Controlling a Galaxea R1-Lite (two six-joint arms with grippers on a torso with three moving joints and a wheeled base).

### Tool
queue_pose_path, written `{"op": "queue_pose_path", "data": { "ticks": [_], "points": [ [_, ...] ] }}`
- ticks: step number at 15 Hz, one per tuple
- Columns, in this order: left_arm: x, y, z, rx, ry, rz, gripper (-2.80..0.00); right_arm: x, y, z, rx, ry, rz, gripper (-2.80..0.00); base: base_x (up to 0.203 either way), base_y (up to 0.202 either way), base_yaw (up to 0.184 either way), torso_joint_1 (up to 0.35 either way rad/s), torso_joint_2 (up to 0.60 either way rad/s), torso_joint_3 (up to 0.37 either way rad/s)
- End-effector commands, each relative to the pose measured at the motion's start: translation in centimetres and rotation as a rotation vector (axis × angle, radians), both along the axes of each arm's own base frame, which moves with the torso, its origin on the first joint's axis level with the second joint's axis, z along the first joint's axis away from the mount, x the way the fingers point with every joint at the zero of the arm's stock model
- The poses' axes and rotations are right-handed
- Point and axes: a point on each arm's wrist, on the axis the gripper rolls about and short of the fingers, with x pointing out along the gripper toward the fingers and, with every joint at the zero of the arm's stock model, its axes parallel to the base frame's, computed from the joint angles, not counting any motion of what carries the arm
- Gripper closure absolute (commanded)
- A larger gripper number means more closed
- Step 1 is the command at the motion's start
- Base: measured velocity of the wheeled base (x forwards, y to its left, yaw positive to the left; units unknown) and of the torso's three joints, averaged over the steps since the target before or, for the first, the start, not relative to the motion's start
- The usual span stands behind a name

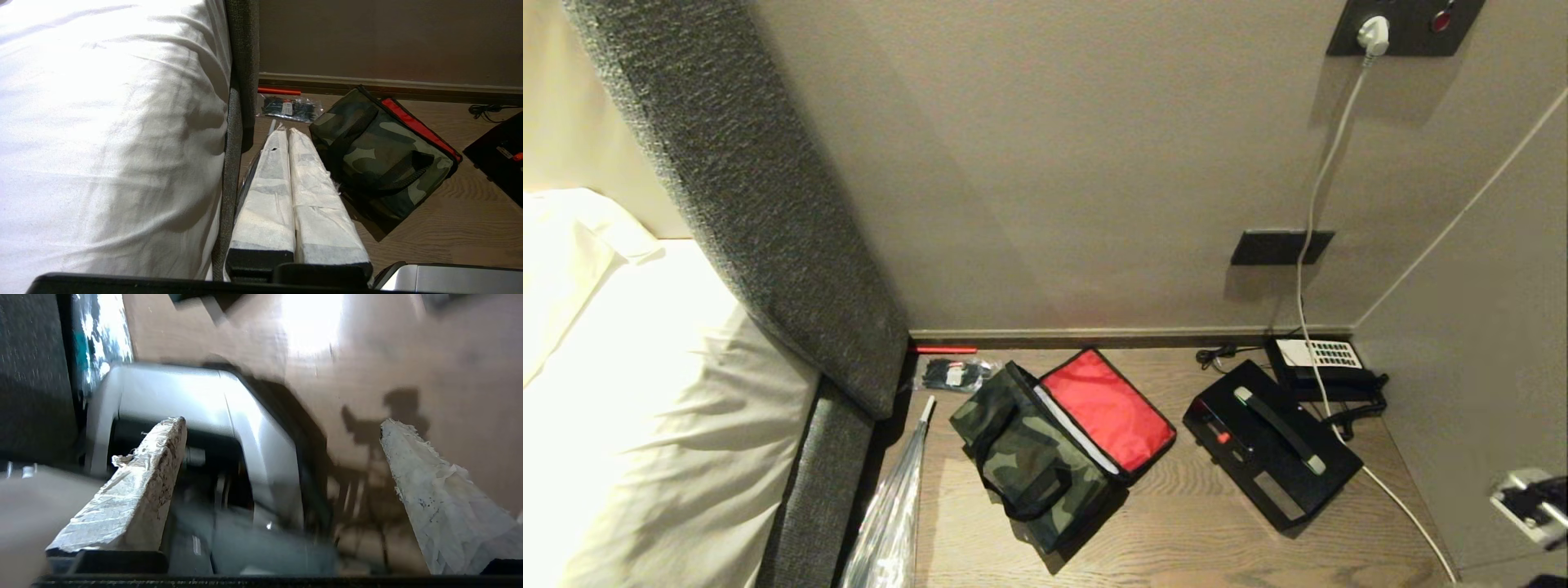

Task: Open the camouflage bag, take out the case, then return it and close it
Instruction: Grip the handle again

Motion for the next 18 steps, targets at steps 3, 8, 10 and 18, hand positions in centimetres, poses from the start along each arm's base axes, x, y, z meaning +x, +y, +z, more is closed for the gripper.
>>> {"op": "queue_pose_path", "data": {
  "ticks": [3,8,10,18],
  "points": [
    [0.01,0.0,-0.08,0.001,0.0,-0.001,0.0,-2.83,-1.55,-0.23,0.05,0.004,-0.052,-2.8,0.0,0.0,0.0,0.0,0.0,0.0],
    [0.0,0.0,-0.07,0.001,0.002,0.001,0.0,-3.12,-1.72,-0.21,0.057,-0.009,-0.057,-2.8,0.001,0.128,0.0,0.002,0.0,0.006],
    [0.0,0.0,-0.09,0.002,0.004,-0.001,0.0,-3.26,-1.79,-0.47,0.053,-0.003,-0.057,-2.8,0.0,0.0,0.0,0.0,0.0,0.0],
    [0.0,0.0,-0.05,0.002,0.0,0.001,0.0,-3.53,-1.93,-0.89,0.041,0.012,-0.053,-2.8,0.072,0.0,0.001,0.003,0.0,0.0]
  ]
}}
